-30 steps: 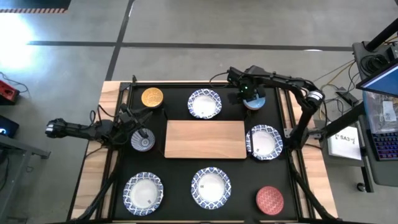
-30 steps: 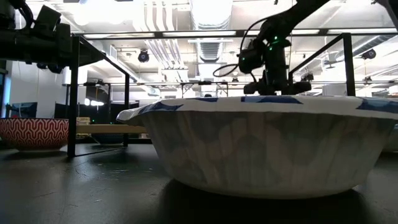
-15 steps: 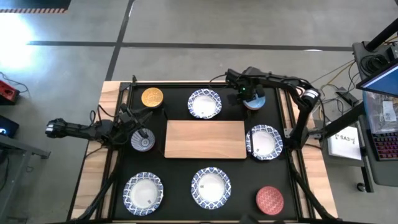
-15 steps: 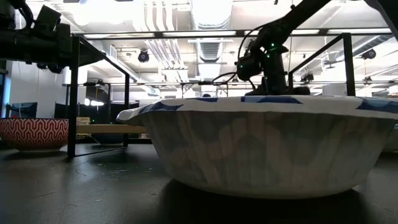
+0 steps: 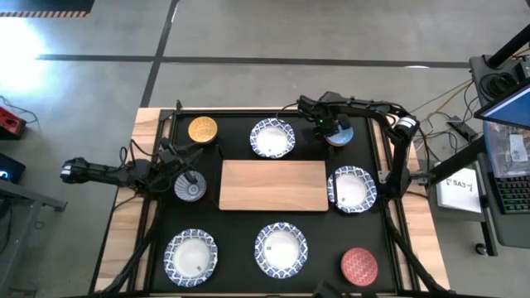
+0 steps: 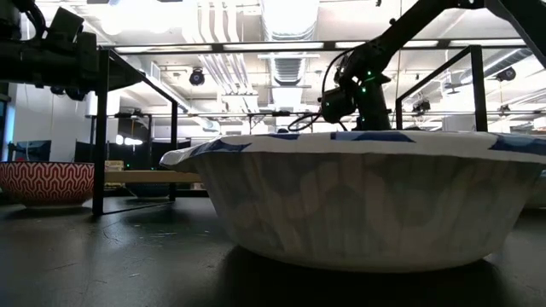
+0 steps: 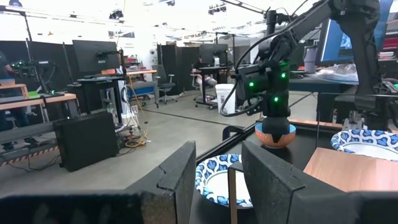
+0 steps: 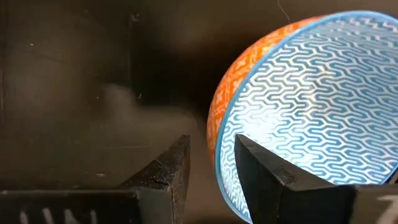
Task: Place and stack bowls onto a shelf
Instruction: Put the small light blue and yellow patterned bowl on the shelf
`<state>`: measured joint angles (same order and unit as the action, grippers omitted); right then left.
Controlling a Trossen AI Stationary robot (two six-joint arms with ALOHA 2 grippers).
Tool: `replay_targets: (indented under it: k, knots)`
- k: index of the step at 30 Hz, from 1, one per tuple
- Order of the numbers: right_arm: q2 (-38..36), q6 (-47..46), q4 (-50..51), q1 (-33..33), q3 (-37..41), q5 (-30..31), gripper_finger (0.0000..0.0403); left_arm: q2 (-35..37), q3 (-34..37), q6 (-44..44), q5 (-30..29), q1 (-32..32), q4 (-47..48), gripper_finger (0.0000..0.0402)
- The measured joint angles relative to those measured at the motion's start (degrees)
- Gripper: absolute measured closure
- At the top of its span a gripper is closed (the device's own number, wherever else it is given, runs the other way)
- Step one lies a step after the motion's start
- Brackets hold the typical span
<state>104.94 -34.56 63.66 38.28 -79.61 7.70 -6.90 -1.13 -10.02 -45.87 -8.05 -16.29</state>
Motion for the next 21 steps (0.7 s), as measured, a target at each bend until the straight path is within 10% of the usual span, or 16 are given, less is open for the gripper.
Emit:
replay_targets:
  k: [21]
  knots:
    - [0.1,5.4,-0.1,0.0,0.2,1.2,0.0391,0.0,0.0,0.0,0.0,0.0,0.0,0.0288]
